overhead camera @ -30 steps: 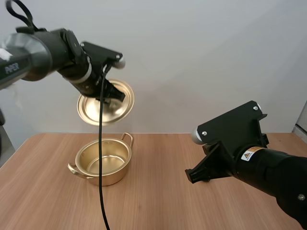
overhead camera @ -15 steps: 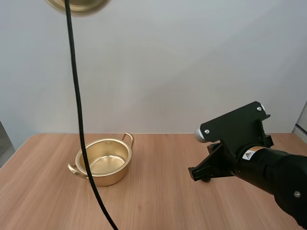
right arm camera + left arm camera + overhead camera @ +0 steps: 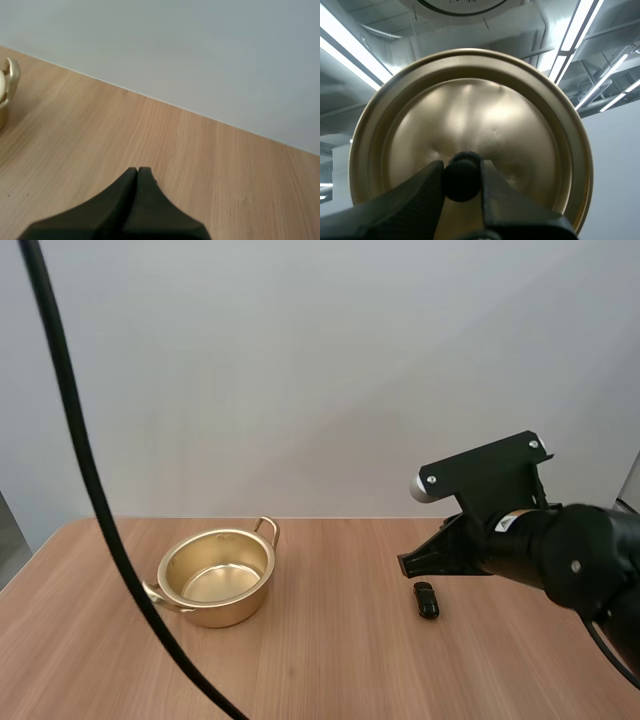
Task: Open the pot, put the car inside, and close it
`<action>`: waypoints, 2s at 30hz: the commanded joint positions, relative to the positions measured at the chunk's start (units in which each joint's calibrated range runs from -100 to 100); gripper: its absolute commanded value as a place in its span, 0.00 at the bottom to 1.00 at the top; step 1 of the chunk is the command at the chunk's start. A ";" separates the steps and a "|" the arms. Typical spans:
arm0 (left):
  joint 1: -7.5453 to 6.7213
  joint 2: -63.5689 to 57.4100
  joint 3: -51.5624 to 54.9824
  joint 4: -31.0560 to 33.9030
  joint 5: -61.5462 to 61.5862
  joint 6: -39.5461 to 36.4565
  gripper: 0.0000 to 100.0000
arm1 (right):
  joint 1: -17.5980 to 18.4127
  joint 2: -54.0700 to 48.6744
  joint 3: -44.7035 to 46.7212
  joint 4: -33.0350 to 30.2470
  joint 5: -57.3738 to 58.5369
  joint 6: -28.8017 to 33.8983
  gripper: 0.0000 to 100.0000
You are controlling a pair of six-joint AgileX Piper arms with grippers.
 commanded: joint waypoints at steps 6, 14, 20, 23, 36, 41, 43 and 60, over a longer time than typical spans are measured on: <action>0.06 3.32 -13.30 0.22 1.74 -0.05 0.00 | 0.00 24.78 -11.17 2.49 11.29 -0.37 0.00; 0.06 5.64 -16.79 3.59 4.62 -0.05 0.00 | 0.00 35.00 -14.83 1.20 12.49 -1.19 0.32; 0.06 7.03 -16.79 3.85 5.35 -0.05 0.00 | 0.00 37.96 -14.83 0.58 6.42 0.33 0.84; 0.06 7.77 -16.79 3.85 5.35 -0.05 0.00 | 0.00 40.67 -14.83 -0.18 3.89 0.58 0.84; 0.06 8.65 -16.79 4.07 4.85 -0.05 0.00 | 0.00 54.40 -14.83 -2.30 -0.76 1.91 0.84; 0.06 8.69 -16.79 4.07 4.85 -0.05 0.00 | 0.00 55.64 -14.83 -5.40 -2.95 4.39 0.84; 0.06 8.69 -16.79 4.07 4.85 -0.05 0.00 | 0.00 55.63 -14.83 -5.26 -3.04 4.39 0.84; 0.06 8.72 -16.79 4.07 4.67 -0.05 0.00 | 0.00 61.25 -14.83 -5.25 -0.27 3.77 0.79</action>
